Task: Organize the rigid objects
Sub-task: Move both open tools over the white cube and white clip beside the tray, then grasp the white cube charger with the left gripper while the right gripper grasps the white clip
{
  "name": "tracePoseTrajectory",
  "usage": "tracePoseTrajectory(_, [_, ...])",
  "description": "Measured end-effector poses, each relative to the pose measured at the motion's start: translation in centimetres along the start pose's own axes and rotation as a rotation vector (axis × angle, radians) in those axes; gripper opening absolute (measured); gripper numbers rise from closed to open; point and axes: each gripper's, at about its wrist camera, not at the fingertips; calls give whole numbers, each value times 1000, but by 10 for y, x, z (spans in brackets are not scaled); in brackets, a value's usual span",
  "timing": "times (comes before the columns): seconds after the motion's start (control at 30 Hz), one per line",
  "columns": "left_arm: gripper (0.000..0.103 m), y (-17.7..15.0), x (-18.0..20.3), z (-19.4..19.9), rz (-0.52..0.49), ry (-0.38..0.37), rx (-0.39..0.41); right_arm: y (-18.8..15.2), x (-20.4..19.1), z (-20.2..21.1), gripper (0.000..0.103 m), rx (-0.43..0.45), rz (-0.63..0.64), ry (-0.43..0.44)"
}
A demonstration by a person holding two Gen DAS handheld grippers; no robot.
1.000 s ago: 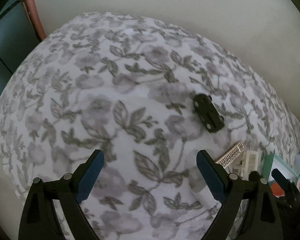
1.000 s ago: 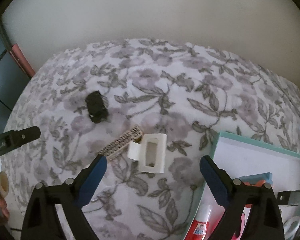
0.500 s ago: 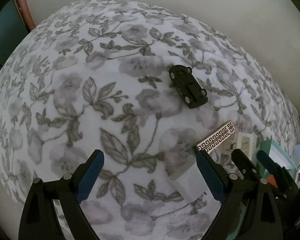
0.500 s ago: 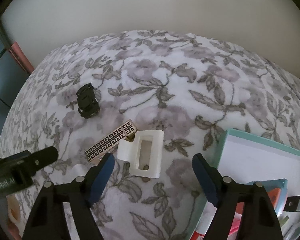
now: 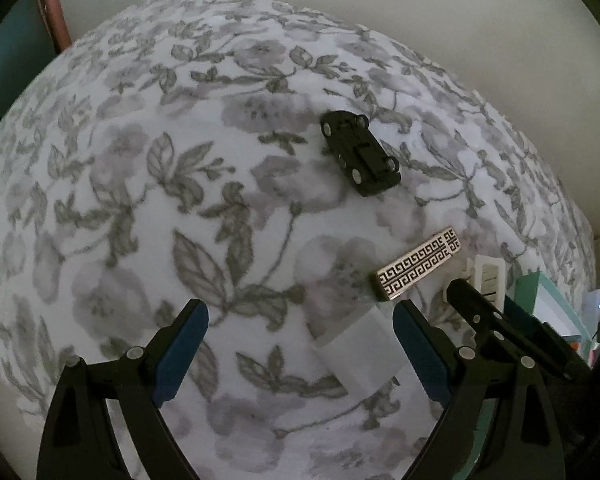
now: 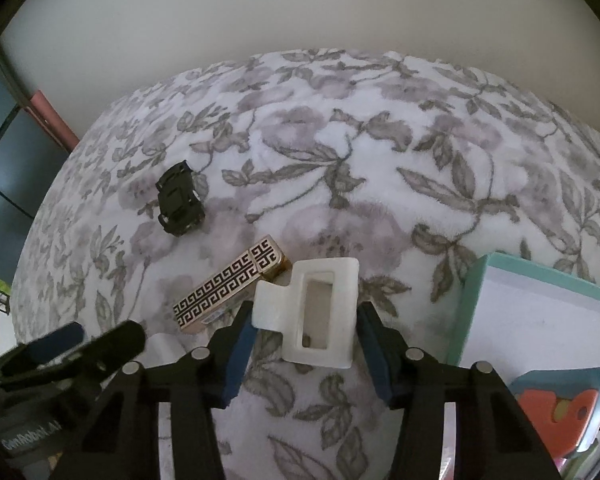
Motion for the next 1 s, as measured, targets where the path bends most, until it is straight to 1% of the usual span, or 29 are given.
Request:
tracePoseTrajectory(0.07, [94,-3,0,-1,10,-8,5,-1,2,1,54,-10,-8,10])
tracePoseTrajectory(0.17, [94,-7,2,-4,3,5,1,-2,7,3,54,-26,-22,11])
tracePoseTrajectory(0.3, [94,-12,2,-9,9,-17,-18,-4,15,7,54,-43,-51,20])
tracePoseTrajectory(0.37, [94,-14,5,-10,2,-6,-18,-5,17,9,54,-48,-56,18])
tracePoseTrajectory(0.57, [94,-14,15,-16,-13,1,-28,-5,20,12,54,-56,-65,48])
tracePoseTrajectory(0.7, [94,-12,17,-21,13,-14,-35,-7,24,16,53,-57,-74,61])
tracePoseTrajectory(0.8, [94,-11,20,-23,7,-13,-35,-9,28,19,53,-57,-85,79])
tracePoseTrajectory(0.87, [94,-11,24,-25,-16,2,-44,-8,30,20,53,-56,-93,98])
tracePoseTrajectory(1.0, [94,-13,33,-30,-52,44,-63,-8,30,21,53,-58,-85,95])
Point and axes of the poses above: each gripper's, at about its wrist camera, not at the fingertips, and z roughly against the way its jaws point, x to its right, y to its top, and after that the axes turned 8 degrees about -x, right-handed
